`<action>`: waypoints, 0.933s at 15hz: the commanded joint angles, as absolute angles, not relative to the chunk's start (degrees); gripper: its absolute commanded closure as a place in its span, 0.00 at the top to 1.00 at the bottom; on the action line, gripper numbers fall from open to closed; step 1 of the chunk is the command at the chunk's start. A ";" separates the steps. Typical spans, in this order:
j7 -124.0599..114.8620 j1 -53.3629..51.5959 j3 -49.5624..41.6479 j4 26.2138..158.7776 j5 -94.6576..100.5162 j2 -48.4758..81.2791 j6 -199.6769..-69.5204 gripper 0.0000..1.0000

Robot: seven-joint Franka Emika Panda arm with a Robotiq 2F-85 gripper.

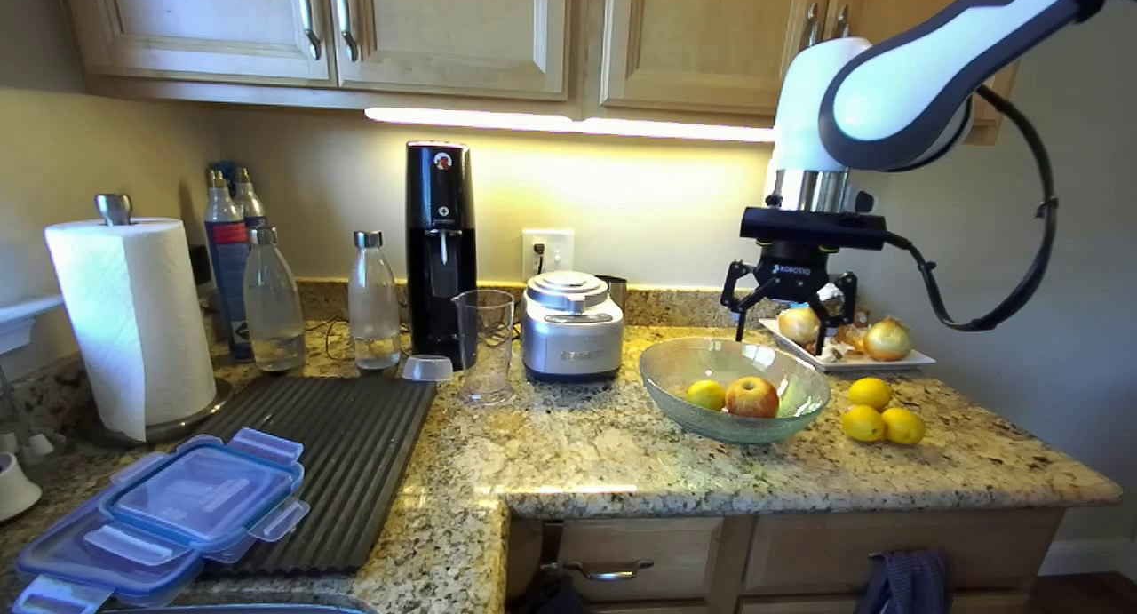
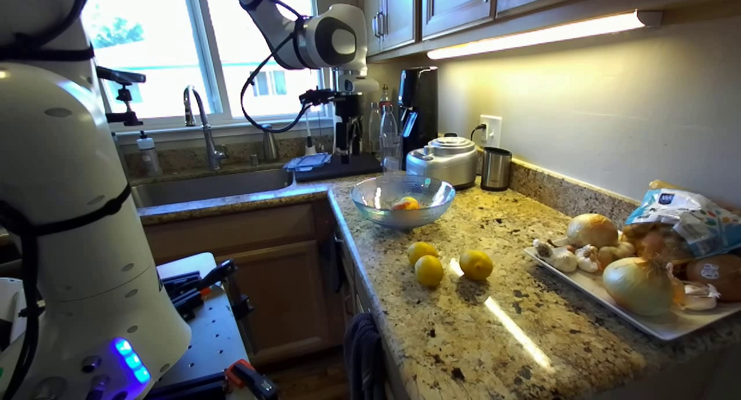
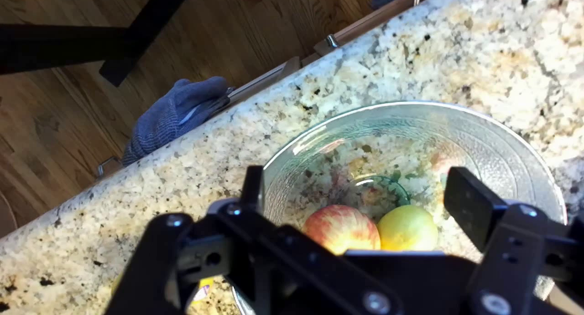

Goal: Remove the lemon from the glass bowl and put it on the right side of the counter

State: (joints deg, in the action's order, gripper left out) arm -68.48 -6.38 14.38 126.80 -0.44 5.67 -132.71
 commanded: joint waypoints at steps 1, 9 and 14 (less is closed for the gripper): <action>-78.48 -9.10 10.73 123.37 -0.17 10.59 -136.77 1.00; -90.16 -12.17 6.50 121.07 0.65 14.72 -141.89 1.00; -91.33 -12.84 6.13 120.99 1.42 14.74 -142.81 1.00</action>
State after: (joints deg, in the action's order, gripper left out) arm -91.64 -12.10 6.90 121.02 1.80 14.80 -142.91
